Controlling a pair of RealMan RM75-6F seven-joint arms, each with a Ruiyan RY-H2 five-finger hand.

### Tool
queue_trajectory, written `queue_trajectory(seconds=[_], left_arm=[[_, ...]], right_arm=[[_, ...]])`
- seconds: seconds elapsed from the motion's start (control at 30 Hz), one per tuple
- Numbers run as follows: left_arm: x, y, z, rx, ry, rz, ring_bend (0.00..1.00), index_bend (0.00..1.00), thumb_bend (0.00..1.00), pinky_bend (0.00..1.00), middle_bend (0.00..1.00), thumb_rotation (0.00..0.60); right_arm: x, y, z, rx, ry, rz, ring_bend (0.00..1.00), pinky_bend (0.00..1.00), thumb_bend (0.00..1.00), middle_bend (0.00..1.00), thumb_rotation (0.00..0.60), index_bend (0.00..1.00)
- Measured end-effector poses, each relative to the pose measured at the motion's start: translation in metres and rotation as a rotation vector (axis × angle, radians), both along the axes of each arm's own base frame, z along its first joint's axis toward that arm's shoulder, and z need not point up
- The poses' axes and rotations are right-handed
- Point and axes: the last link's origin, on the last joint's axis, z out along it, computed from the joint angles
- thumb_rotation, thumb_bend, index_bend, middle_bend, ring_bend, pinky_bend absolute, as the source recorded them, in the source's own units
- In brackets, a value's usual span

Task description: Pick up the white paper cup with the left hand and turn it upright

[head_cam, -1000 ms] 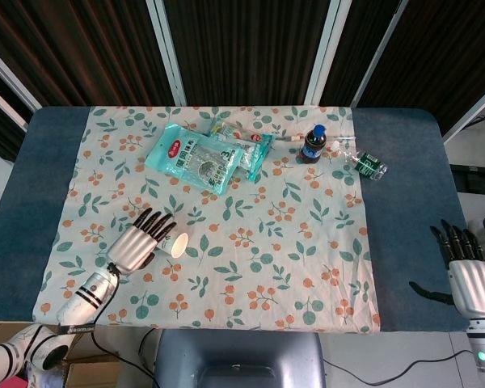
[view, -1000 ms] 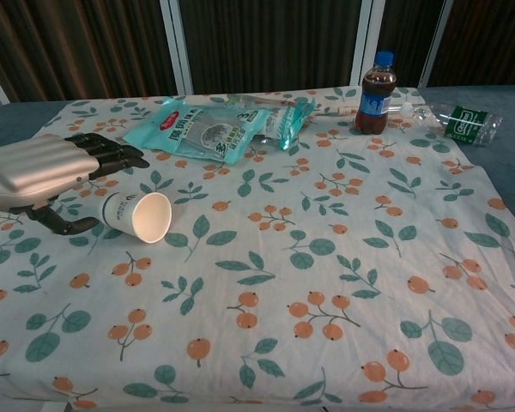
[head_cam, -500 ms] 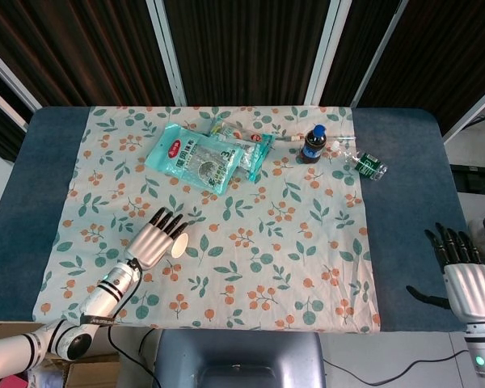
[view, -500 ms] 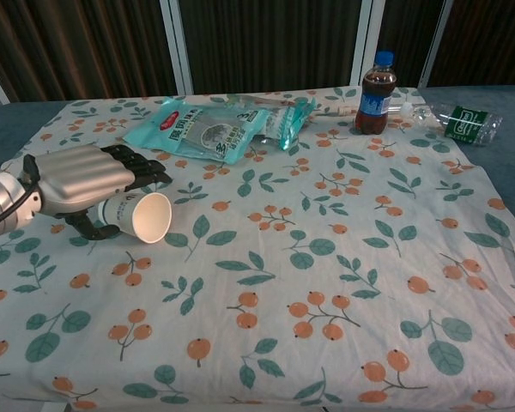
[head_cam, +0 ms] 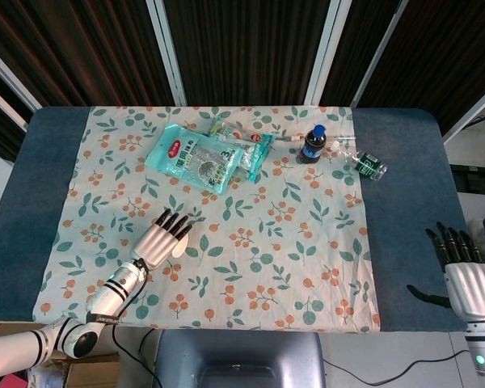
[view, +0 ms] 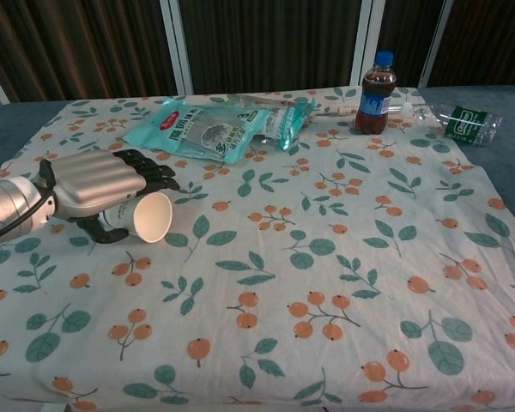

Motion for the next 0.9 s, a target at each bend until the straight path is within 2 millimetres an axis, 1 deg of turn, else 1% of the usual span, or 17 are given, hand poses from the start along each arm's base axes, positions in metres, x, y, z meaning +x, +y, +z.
queue_trajectory(seconds=[0.13, 0.2, 0.4, 0.5, 0.6, 0.7, 0.9], left_arm=[[-0.003, 0.002, -0.002, 0.008, -0.015, -0.001, 0.0, 0.34, 0.38, 0.05, 0.07, 0.6], [-0.004, 0.002, -0.002, 0.008, -0.021, 0.003, 0.0, 0.35, 0.38, 0.05, 0.07, 0.6], [-0.005, 0.002, 0.0, 0.006, -0.057, 0.023, 0.0, 0.36, 0.38, 0.05, 0.07, 0.6], [-0.003, 0.002, 0.003, 0.002, -0.106, 0.046, 0.0, 0.36, 0.38, 0.05, 0.07, 0.6], [-0.001, 0.001, 0.008, -0.005, -0.193, 0.089, 0.0, 0.36, 0.38, 0.05, 0.08, 0.6], [-0.001, 0.002, 0.014, -0.016, -0.317, 0.153, 0.0, 0.36, 0.38, 0.05, 0.08, 0.6], [-0.007, 0.006, 0.024, -0.062, -0.636, 0.334, 0.0, 0.35, 0.38, 0.04, 0.08, 0.6]], right_arm=[[0.0, 0.0, 0.001, -0.001, 0.0, -0.002, 0.0, 0.0, 0.0, 0.0, 0.471, 0.0], [0.0, -0.001, 0.001, -0.001, 0.0, -0.003, 0.0, 0.0, 0.0, 0.0, 0.47, 0.0], [-0.001, -0.002, 0.001, -0.001, -0.001, -0.007, 0.0, 0.0, 0.0, 0.0, 0.471, 0.0], [-0.002, -0.002, 0.002, -0.002, -0.001, -0.008, 0.0, 0.0, 0.0, 0.0, 0.472, 0.0], [-0.002, -0.003, 0.003, -0.004, -0.001, -0.009, 0.0, 0.0, 0.0, 0.0, 0.472, 0.0], [-0.002, -0.003, 0.003, -0.005, -0.002, -0.011, 0.0, 0.0, 0.0, 0.0, 0.472, 0.0], [-0.003, -0.004, 0.001, 0.003, -0.006, -0.015, 0.0, 0.0, 0.0, 0.0, 0.471, 0.0]])
